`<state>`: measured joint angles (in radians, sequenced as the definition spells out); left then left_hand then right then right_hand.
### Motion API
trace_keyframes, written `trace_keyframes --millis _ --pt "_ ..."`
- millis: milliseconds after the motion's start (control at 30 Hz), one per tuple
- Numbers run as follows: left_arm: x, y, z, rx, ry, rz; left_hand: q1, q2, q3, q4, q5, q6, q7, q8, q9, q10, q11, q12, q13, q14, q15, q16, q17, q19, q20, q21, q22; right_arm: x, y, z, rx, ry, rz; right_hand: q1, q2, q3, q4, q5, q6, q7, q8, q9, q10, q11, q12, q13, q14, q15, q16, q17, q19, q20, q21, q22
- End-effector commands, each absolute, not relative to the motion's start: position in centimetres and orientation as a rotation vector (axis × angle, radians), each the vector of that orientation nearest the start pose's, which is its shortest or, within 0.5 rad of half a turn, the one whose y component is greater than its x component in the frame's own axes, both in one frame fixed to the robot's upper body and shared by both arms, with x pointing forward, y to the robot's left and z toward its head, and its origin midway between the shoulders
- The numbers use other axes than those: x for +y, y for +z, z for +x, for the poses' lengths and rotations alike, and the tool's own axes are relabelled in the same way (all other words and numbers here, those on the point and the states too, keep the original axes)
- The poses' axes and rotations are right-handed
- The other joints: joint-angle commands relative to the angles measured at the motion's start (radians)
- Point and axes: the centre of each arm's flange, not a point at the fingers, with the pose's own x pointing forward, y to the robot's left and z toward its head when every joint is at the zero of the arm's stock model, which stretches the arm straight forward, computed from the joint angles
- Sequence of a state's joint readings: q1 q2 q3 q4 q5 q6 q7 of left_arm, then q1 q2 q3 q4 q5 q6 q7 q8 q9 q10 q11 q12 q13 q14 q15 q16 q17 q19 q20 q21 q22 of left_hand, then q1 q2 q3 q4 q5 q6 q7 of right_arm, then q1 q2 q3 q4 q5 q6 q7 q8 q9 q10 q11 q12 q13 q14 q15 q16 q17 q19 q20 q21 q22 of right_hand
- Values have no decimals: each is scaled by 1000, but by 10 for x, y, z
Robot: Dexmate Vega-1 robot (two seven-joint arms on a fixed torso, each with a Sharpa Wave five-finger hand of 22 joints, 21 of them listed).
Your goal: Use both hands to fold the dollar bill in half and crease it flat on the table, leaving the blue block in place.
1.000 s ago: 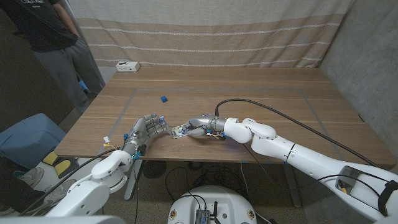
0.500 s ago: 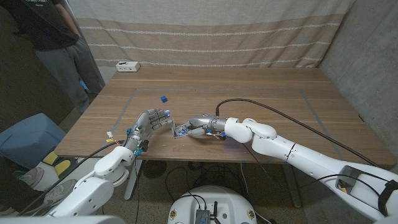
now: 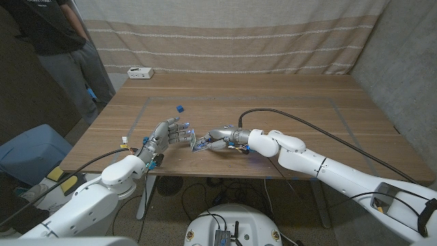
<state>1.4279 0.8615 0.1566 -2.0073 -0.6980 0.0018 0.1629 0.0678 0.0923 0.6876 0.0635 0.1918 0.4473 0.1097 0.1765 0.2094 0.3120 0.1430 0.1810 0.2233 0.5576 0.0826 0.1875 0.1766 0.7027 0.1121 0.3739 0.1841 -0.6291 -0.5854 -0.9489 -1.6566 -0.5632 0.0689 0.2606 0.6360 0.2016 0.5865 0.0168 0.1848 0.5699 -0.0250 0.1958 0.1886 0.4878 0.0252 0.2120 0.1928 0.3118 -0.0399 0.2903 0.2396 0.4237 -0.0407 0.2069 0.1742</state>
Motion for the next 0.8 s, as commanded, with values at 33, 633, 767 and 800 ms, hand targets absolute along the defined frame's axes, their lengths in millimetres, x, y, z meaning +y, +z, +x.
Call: trace_keyframes --millis 33,633,767,800 --pt "281 -102 510 -380 -313 148 -16 -3 2 10 -4 -90 -54 -11 -8 -39 -7 3 -7 -27 0 -9 2 -19 9 -17 3 -30 -81 579 -717 686 -1525 5 -5 -3 3 -3 11 -3 -1 1 7 5 1 3 10 -23 3 1 10 6 7 2" --pt "263 -96 524 -338 -375 228 -35 -13 3 18 -19 -447 -181 -8 -24 -260 -15 1 -23 -288 67 -21 2 -229 45 -135 4 -34 -76 582 -719 697 -1491 8 -8 -9 -2 -4 15 0 -1 1 9 8 -1 3 13 -21 3 -1 14 8 7 2" --pt "261 -96 525 -302 -364 258 -42 -23 -8 22 -22 -476 -187 -4 -25 -295 -12 0 -24 -332 86 -22 3 -268 63 -153 5 -37 -72 582 -717 702 -1458 4 -17 -17 -2 -6 13 3 -3 1 8 13 -2 3 12 -18 2 -2 14 11 7 2" --pt "262 -96 525 -291 -358 271 -44 -25 -10 23 -22 -482 -188 -4 -25 -299 -13 2 -24 -340 93 -22 3 -273 64 -155 5 -38 -70 582 -719 701 -1447 1 -20 -21 -1 -6 12 4 -3 1 6 17 -3 3 11 -16 1 -2 15 12 7 2"
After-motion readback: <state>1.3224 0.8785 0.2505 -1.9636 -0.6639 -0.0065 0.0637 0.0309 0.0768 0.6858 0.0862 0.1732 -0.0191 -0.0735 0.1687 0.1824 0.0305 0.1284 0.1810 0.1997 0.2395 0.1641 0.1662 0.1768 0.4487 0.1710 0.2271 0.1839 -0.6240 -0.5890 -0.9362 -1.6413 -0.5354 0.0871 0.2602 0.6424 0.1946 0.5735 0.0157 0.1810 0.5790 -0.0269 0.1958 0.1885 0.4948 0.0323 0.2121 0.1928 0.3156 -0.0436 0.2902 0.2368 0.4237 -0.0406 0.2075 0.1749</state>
